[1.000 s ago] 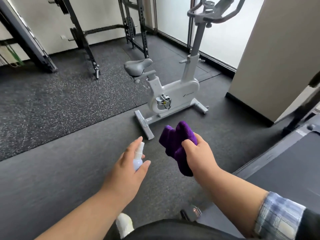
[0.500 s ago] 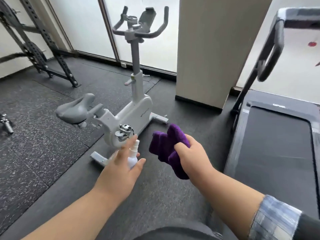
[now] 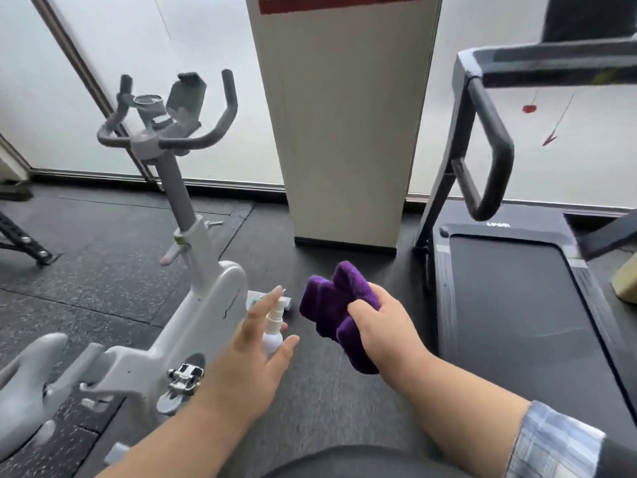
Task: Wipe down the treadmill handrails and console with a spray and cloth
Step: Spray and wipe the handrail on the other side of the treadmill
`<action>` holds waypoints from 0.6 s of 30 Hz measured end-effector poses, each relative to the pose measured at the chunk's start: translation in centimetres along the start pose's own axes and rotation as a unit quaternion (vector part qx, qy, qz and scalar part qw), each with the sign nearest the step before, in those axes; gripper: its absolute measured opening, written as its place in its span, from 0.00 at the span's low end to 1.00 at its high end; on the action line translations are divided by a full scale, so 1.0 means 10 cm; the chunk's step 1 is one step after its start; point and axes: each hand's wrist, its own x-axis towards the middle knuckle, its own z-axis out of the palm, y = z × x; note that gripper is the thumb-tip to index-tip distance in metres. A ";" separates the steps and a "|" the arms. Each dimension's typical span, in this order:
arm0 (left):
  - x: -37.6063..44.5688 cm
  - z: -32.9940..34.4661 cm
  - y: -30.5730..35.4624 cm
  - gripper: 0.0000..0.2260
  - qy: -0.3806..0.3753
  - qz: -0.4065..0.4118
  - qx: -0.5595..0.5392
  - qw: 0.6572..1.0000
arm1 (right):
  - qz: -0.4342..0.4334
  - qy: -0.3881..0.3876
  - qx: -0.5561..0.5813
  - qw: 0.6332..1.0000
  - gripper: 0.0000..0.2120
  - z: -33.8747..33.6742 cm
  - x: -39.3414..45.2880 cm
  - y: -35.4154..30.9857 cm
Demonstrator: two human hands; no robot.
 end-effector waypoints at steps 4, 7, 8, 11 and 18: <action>1.02 0.24 0.02 0.34 -0.014 0.021 -0.026 0.999 | -0.014 0.060 -0.001 0.998 0.23 -0.25 0.78 -0.32; 1.61 0.44 -0.09 0.31 -0.052 0.020 -0.074 0.996 | -0.004 0.097 0.012 0.995 0.20 -0.40 1.27 -0.41; 1.80 0.52 -0.13 0.32 -0.062 0.029 -0.083 0.994 | 0.000 0.111 0.011 0.994 0.20 -0.45 1.43 -0.41; 2.42 0.77 -0.24 0.35 -0.094 0.068 -0.099 0.988 | 0.011 0.152 0.020 0.988 0.20 -0.53 1.90 -0.44; 4.02 1.41 -0.28 0.33 -0.230 0.171 -0.142 0.948 | 0.024 0.301 0.044 0.952 0.20 -0.78 3.00 -0.67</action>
